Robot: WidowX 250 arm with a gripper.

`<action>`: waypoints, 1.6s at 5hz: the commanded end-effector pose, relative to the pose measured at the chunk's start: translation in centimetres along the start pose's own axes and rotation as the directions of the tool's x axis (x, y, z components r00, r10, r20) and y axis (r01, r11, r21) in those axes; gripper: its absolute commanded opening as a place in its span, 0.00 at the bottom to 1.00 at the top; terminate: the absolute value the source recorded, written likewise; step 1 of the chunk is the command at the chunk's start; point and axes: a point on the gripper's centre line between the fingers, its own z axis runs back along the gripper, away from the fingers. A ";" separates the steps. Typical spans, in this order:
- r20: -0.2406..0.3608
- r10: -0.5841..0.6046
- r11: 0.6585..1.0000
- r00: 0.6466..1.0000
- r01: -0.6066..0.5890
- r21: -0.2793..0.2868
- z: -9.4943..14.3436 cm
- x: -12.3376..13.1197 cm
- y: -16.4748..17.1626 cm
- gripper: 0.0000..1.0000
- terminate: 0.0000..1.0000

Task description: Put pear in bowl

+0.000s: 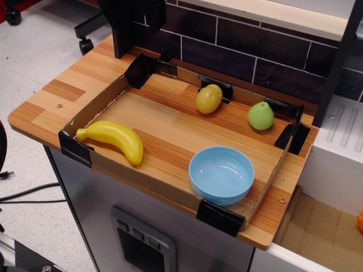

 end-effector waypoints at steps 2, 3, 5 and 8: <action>0.077 -0.009 1.000 0.997 0.009 -0.005 -0.3 0.2 -2.6 1.00 0.00; -0.011 -0.061 0.993 0.998 0.060 -0.099 0.0 0.1 -5.2 1.00 0.00; -0.031 -0.033 0.989 0.999 0.028 -0.144 -1.8 0.9 -9.7 1.00 0.00; 0.047 -0.027 0.988 0.999 0.034 -0.153 -6.2 1.6 -13.3 1.00 0.00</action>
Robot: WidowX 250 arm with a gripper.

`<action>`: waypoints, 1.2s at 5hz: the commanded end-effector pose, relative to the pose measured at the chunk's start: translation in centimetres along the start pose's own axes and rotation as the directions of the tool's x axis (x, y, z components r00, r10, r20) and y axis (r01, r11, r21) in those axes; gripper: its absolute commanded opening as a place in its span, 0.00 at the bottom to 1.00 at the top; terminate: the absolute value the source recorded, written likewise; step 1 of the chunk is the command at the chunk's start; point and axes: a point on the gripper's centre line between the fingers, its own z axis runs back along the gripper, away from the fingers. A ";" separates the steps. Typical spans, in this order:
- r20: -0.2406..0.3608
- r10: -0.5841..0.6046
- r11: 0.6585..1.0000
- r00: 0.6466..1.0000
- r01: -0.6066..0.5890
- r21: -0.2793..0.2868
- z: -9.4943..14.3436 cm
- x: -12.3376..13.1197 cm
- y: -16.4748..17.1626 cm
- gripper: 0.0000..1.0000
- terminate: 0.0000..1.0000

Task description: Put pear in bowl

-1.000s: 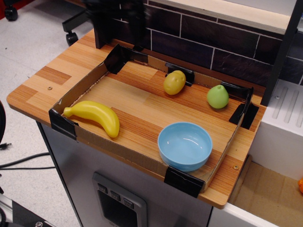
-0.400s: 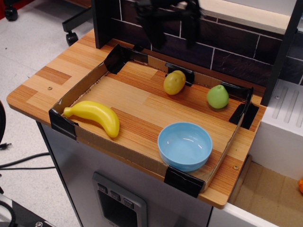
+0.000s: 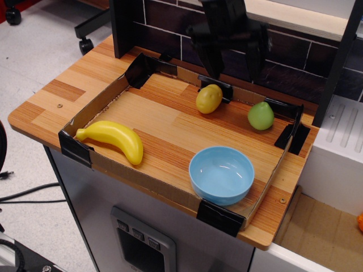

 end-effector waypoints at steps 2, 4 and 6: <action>0.038 -0.008 0.999 0.999 0.010 -0.047 -0.1 0.4 -2.7 1.00 0.00; 0.076 0.022 0.999 0.997 -0.019 -0.035 -1.8 0.1 -3.1 1.00 0.00; 0.084 0.037 0.999 0.996 -0.035 -0.022 -3.2 0.7 -3.6 1.00 0.00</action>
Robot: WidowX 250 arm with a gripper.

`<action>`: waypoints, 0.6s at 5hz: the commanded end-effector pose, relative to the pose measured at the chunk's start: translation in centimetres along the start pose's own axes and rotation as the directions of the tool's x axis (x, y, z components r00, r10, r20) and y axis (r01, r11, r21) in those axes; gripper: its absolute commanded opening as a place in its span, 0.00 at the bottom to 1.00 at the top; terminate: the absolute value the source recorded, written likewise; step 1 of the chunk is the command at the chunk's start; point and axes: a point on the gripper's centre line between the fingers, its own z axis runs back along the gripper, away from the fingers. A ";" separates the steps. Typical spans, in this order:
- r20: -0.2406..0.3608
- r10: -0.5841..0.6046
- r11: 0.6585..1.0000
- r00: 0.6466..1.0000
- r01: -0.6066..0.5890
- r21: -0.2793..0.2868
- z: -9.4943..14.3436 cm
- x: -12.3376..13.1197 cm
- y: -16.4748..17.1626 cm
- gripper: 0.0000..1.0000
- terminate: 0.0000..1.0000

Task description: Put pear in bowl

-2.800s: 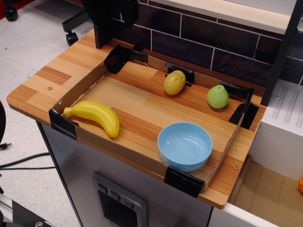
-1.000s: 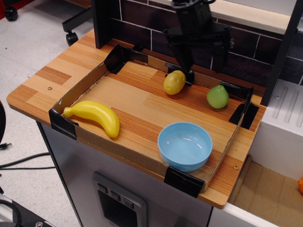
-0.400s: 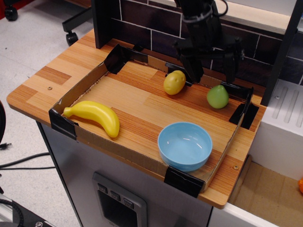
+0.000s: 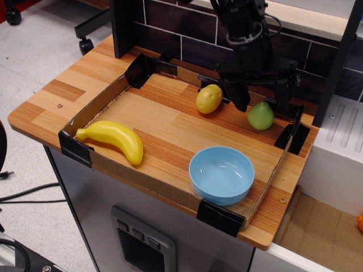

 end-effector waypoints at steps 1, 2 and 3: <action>0.049 -0.014 1.000 0.999 0.013 0.025 0.2 1.3 -1.1 1.00 0.00; 0.039 -0.014 1.000 0.999 0.013 0.024 -0.1 1.3 -0.9 0.00 0.00; 0.031 -0.025 0.999 0.999 0.024 0.031 0.1 1.3 -0.9 0.00 0.00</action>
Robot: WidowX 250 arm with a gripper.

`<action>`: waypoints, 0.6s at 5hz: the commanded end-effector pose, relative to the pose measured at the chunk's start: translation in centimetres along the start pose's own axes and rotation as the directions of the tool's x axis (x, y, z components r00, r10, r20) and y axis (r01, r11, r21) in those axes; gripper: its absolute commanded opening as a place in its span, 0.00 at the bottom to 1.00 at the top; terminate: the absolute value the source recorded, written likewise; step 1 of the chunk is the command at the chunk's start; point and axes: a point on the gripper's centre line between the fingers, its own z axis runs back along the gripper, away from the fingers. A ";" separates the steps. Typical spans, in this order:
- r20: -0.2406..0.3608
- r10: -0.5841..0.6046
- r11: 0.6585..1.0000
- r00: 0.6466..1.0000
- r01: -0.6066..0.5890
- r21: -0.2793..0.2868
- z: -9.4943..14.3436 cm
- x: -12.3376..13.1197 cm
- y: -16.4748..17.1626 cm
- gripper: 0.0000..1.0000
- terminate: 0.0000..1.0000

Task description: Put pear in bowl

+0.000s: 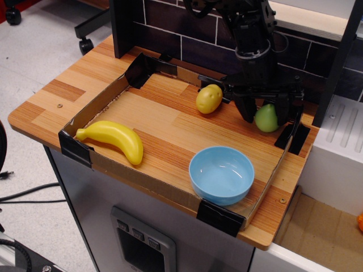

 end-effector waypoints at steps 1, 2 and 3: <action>0.069 -0.056 0.998 0.996 0.056 0.005 3.1 1.1 -0.7 0.00 0.00; 0.081 -0.050 0.998 0.996 0.053 -0.041 6.0 1.3 -0.9 0.00 0.00; 0.064 -0.049 0.994 0.997 0.055 -0.090 8.1 0.9 -1.4 0.00 0.00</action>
